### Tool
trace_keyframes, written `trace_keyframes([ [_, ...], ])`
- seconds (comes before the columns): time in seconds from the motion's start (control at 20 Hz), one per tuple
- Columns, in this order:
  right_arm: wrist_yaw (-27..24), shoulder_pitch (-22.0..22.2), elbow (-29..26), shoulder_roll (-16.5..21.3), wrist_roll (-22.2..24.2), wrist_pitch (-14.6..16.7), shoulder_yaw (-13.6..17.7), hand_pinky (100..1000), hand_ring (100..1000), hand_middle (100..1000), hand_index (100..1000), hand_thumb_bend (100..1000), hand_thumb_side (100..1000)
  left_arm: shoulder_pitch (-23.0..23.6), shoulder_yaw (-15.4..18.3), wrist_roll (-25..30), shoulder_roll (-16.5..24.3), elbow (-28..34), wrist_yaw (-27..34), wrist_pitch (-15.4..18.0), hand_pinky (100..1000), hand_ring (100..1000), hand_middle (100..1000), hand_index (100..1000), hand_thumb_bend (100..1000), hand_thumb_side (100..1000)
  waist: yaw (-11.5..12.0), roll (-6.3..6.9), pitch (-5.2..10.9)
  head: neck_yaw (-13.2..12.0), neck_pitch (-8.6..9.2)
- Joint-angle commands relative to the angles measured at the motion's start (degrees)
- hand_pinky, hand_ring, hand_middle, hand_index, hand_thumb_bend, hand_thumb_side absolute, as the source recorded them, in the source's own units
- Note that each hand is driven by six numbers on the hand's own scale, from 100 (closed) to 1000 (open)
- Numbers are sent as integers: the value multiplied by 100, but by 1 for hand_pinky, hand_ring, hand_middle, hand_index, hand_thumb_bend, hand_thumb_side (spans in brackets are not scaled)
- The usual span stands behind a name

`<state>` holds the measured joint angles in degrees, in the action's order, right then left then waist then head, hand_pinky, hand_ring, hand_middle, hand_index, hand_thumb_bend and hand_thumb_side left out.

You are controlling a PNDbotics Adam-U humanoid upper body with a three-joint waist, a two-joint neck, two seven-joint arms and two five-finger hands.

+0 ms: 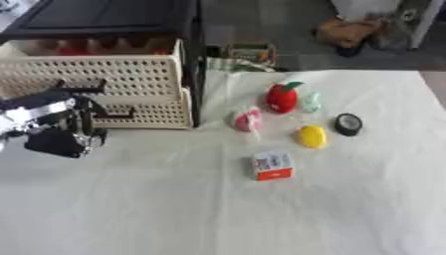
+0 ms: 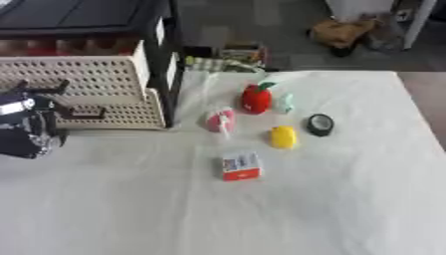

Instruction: Pick up objects from table and place into drawer.

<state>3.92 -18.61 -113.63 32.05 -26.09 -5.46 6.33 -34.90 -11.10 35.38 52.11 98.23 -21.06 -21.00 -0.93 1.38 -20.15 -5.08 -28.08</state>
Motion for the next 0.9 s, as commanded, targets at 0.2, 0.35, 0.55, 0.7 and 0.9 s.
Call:
trace_keyframes([
  [0.2, -19, -35, -96, 96, 33, 12, 78, 756, 636, 617, 721, 225, 865, -155, 76, -63, 117, 41, 90, 9, 274, 452, 516, 865, 105, 408, -1, 6, 131, 40, 29],
  [0.35, -29, -30, -96, 78, 43, 7, 83, 756, 636, 617, 721, 225, 866, -79, 61, 42, 76, 216, 208, 62, 268, 438, 510, 852, 105, 408, 10, -13, 149, 99, 13],
  [0.55, -34, -21, -96, 69, 36, 7, 92, 757, 636, 617, 719, 224, 867, 179, 108, 250, 106, 676, 222, 169, 243, 399, 480, 818, 105, 408, 40, -38, 179, 142, 5],
  [0.7, -42, -5, -96, 54, 36, -11, 96, 758, 637, 617, 719, 223, 865, 343, 241, 257, 128, 1021, 113, 137, 228, 377, 463, 813, 105, 408, 82, -56, 211, 194, 5],
  [0.9, -63, -21, -96, 40, 62, -16, 78, 759, 638, 617, 716, 220, 867, 249, 313, 56, 112, 909, 57, -73, 232, 386, 461, 805, 105, 408, 80, -61, 251, 203, 27],
])
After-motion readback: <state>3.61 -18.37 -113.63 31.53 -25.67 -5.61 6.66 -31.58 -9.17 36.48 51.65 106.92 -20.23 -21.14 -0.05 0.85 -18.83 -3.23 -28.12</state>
